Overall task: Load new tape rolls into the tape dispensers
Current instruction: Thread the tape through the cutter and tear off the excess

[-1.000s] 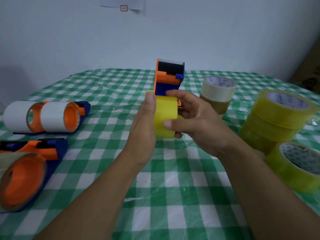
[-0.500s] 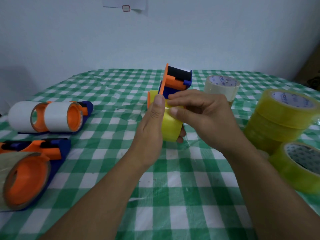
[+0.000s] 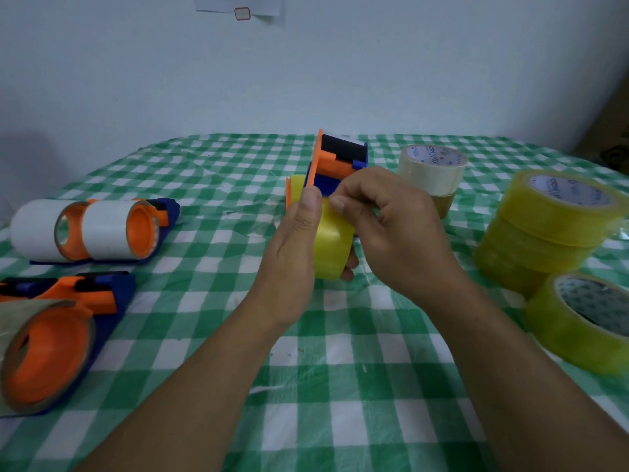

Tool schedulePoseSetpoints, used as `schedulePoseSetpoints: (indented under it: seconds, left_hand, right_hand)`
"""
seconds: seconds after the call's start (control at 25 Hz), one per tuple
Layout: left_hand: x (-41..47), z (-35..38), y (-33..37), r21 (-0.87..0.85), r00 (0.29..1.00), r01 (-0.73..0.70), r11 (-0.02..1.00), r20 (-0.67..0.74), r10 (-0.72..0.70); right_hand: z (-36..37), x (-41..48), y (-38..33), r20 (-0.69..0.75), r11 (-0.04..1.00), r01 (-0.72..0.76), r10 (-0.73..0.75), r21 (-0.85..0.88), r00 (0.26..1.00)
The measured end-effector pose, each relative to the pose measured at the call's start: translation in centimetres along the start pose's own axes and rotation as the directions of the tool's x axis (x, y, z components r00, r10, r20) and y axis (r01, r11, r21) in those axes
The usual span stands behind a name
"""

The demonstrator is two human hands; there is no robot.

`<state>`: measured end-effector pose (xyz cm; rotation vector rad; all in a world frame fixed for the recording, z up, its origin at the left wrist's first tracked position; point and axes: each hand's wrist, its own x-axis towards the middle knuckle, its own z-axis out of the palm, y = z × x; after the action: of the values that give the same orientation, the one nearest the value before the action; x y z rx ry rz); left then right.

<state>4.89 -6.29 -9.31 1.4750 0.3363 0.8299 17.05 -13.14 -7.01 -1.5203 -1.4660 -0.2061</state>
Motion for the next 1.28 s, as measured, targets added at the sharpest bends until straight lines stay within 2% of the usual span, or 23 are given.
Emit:
schedulePoseSetpoints:
  seconds: [0.08,0.28,0.44,0.68,0.76,0.92,1.08,1.28]
  left_hand:
    - [-0.1,0.0,-0.2,0.018,1.000,0.011,1.000,0.019,-0.011]
    - [0.0,0.1,-0.7,0.004,0.999,0.050,0.999,0.019,-0.050]
    - [-0.1,0.3,-0.8,-0.047,0.998,0.024,0.999,0.063,-0.021]
    - [0.0,-0.2,-0.8,-0.114,0.995,0.048,0.992,0.092,-0.038]
    - [0.0,-0.2,-0.7,-0.114,0.993,0.048,0.992,0.108,-0.036]
    - [0.1,-0.2,-0.5,-0.127,0.995,0.013,0.992,0.098,-0.001]
    - [0.1,-0.1,-0.3,-0.138,1.000,-0.009,0.990,0.020,0.012]
    - [0.8,-0.4,-0.8,-0.156,1.000,0.015,0.988,-0.005,-0.016]
  right_hand:
    - [-0.4,0.2,0.1,-0.021,0.997,-0.069,0.069,0.020,0.997]
    - [-1.0,0.2,0.1,0.034,0.995,-0.087,0.089,-0.057,0.995]
    - [-1.9,1.1,-0.2,0.031,0.963,-0.245,0.243,0.109,0.969]
    - [-2.2,2.1,-1.1,0.120,0.964,-0.254,0.243,0.082,0.963]
    - [-2.7,2.8,-1.3,0.109,0.960,-0.267,0.256,0.091,0.960]
    - [-3.4,4.5,-1.6,0.073,0.972,-0.157,0.172,-0.175,0.982]
    - [-3.4,6.6,-1.8,0.131,0.967,-0.168,0.195,-0.192,0.972]
    - [-4.1,8.9,-1.8,0.308,0.954,-0.147,0.226,-0.260,0.924]
